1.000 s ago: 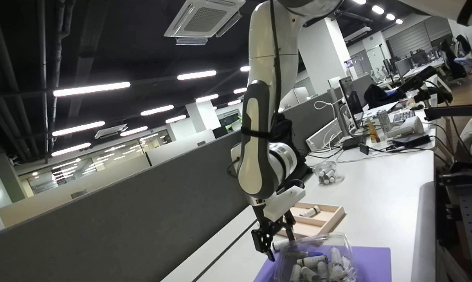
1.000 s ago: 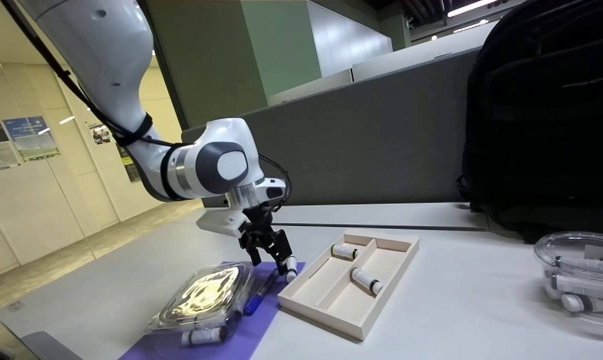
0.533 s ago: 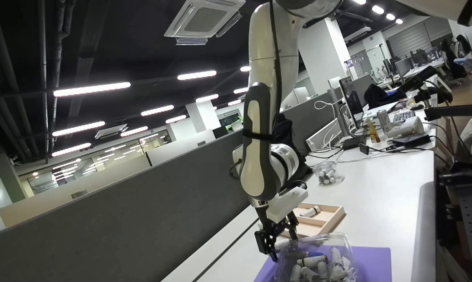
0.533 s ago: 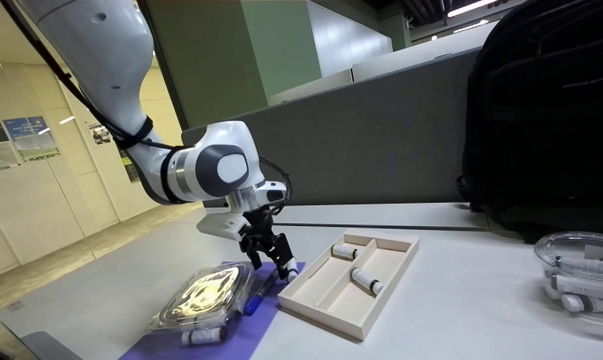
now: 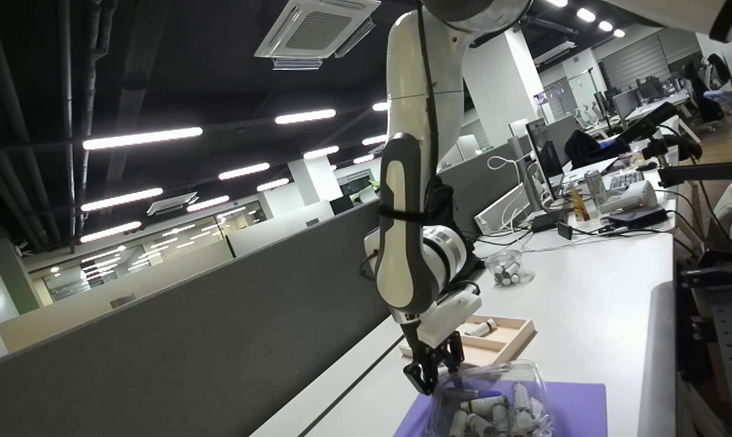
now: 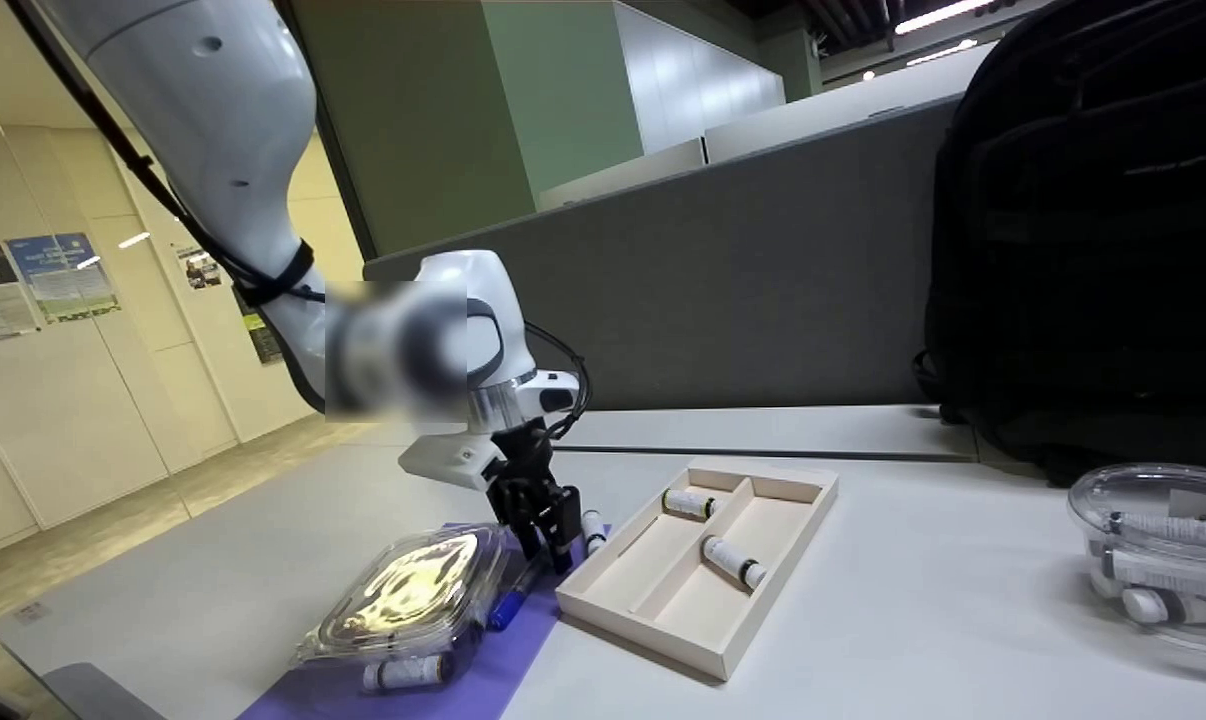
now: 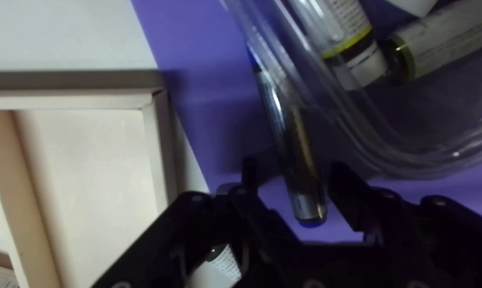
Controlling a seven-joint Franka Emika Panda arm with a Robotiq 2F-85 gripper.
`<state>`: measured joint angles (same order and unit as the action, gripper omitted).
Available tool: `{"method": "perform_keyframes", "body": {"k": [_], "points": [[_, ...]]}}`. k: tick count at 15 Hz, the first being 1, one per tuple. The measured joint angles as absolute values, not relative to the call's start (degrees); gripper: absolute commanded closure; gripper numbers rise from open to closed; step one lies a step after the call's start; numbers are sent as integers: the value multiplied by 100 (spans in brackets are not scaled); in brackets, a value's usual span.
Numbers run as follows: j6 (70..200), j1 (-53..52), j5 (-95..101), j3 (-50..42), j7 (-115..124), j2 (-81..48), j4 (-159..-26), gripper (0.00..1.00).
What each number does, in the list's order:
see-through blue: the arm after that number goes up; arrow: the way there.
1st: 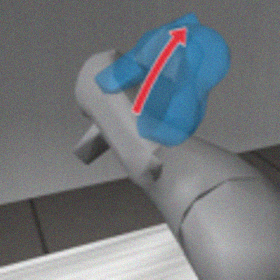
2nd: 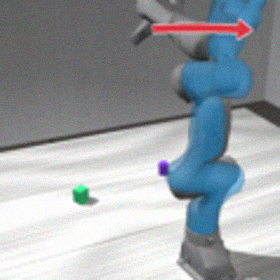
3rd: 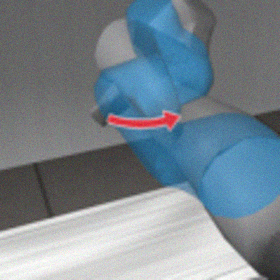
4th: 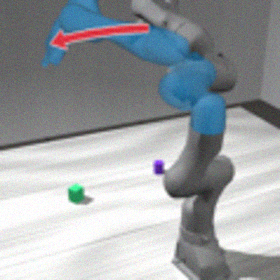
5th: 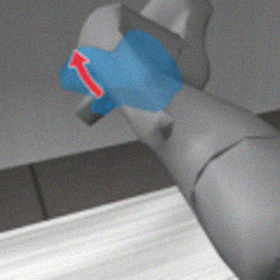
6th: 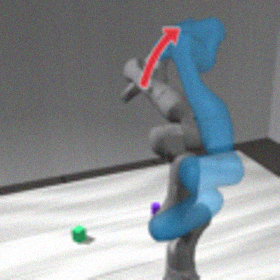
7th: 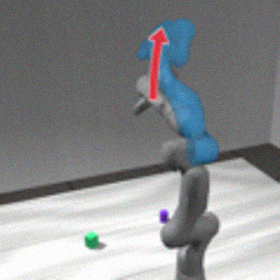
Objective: Put the blue marker on the tray
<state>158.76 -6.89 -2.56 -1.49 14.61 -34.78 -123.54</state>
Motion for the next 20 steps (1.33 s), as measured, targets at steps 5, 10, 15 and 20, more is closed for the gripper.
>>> {"method": "perform_keyframes", "body": {"k": [5, 10, 15, 20], "points": [[15892, -697, -255, -191, 1460, -3426, -12360, 95], [15982, -709, -286, -264, 1495, -3213, -12401, 94], [16409, -712, -340, -639, 1657, -2793, -12594, 94], [16678, -622, -637, -1000, 1918, -2781, -12688, 94]]}}
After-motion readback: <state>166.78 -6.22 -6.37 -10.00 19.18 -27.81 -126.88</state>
